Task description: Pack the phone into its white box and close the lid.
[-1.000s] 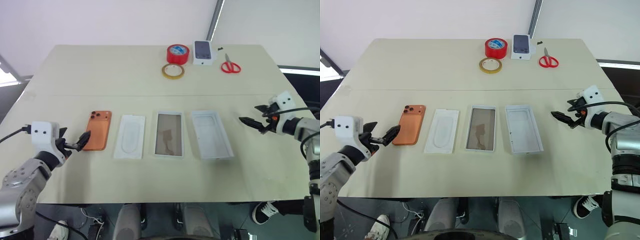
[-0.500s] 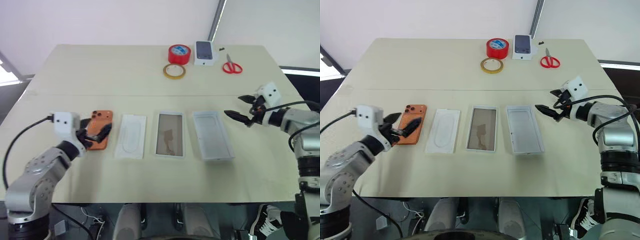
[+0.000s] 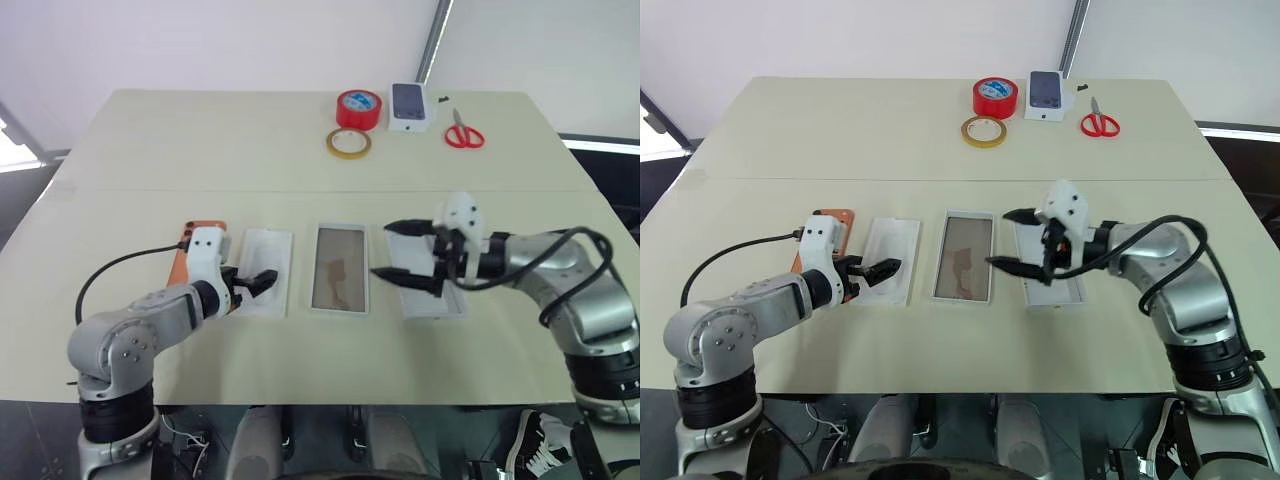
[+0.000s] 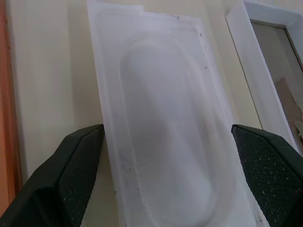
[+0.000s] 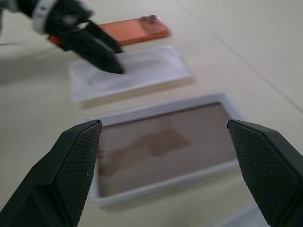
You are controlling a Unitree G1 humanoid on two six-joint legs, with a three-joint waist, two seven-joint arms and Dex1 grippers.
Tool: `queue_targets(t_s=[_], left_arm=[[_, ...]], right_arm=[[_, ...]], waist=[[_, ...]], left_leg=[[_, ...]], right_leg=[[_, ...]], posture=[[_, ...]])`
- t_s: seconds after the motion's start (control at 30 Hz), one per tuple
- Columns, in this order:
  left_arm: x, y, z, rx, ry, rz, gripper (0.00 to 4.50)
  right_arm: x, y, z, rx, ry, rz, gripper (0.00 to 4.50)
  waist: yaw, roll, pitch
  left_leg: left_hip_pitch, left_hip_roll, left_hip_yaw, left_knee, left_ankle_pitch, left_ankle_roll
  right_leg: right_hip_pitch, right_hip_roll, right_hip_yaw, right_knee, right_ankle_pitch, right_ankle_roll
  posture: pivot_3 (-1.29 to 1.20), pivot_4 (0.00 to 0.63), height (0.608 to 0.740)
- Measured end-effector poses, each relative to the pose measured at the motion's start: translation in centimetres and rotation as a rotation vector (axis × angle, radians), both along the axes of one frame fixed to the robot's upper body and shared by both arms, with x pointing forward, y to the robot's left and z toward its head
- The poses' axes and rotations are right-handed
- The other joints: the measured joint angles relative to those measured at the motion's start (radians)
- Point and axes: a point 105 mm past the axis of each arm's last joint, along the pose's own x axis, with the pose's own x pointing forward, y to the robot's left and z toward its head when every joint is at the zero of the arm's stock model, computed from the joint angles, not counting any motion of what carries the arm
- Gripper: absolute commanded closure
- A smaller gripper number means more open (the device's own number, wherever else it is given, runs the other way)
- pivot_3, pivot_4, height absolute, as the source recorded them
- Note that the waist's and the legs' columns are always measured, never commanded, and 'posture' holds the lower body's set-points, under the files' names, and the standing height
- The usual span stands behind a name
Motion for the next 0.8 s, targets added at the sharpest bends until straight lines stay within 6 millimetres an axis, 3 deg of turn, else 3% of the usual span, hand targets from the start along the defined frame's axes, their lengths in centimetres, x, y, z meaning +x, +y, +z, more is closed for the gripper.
queue_targets(t_s=[0.2,0.27,0.33,0.53,0.57,0.77,0.8], left_arm=[[0.1,-0.1,0.1,-0.043,0.039,0.014,0.0],[0.2,-0.4,0.1,-0.064,0.053,0.015,0.51],[0.3,-0.5,-0.2,-0.083,0.073,0.025,1.23],[0.8,0.4,-0.8,-0.059,0.102,0.069,4.27],[0.8,0.4,-0.8,-0.061,0.102,0.07,4.45],[1.2,1.0,-0.8,-0.099,0.106,0.101,4.45],[1.3,1.2,-0.6,-0.109,0.101,0.114,4.49]], right_arm=[[0.2,0.0,0.0,0.0,-0.009,-0.021,0.05],[0.0,0.3,-0.2,-0.013,-0.005,-0.005,0.0],[-0.4,0.8,-0.6,-0.03,-0.002,0.03,0.0],[-2.3,2.0,-2.8,-0.155,0.012,0.144,0.0],[-2.7,2.2,-3.5,-0.186,0.021,0.166,0.0],[-3.0,3.0,-6.2,-0.3,0.045,0.175,0.0],[-2.9,3.3,-6.5,-0.309,0.047,0.166,0.26]], waist=[[0.001,0.0,0.0],[0.001,0.0,0.0],[0.002,0.0,0.0],[0.006,-0.001,0.0],[0.009,-0.001,-0.001],[0.016,-0.002,-0.001],[0.016,-0.002,-0.001]], left_leg=[[0.0,0.0,0.0,0.0,0.0,0.0],[0.0,0.0,0.0,0.0,0.0,0.0],[0.0,-0.001,-0.001,0.0,0.0,0.0],[0.0,-0.001,-0.001,0.0,0.0,0.0],[0.0,0.0,-0.001,0.0,0.0,0.0],[0.001,0.0,0.0,0.0,0.0,0.0],[0.0,0.0,0.0,0.0,0.0,0.0]], right_leg=[[0.0,0.0,0.0,0.0,0.0,0.0],[0.001,0.0,0.0,0.0,0.0,0.0],[0.001,0.0,0.0,0.0,0.0,0.0],[0.001,0.0,0.0,-0.001,0.0,-0.001],[0.001,0.0,0.0,-0.001,0.0,-0.001],[0.001,-0.001,0.0,-0.001,0.0,-0.001],[0.0,-0.001,0.0,0.0,0.0,-0.001]], posture=[[0.0,0.15,0.74],[0.0,0.15,0.74],[0.0,0.15,0.74],[0.0,0.15,0.74],[0.0,0.15,0.74],[0.0,0.15,0.74],[0.0,0.15,0.74]])
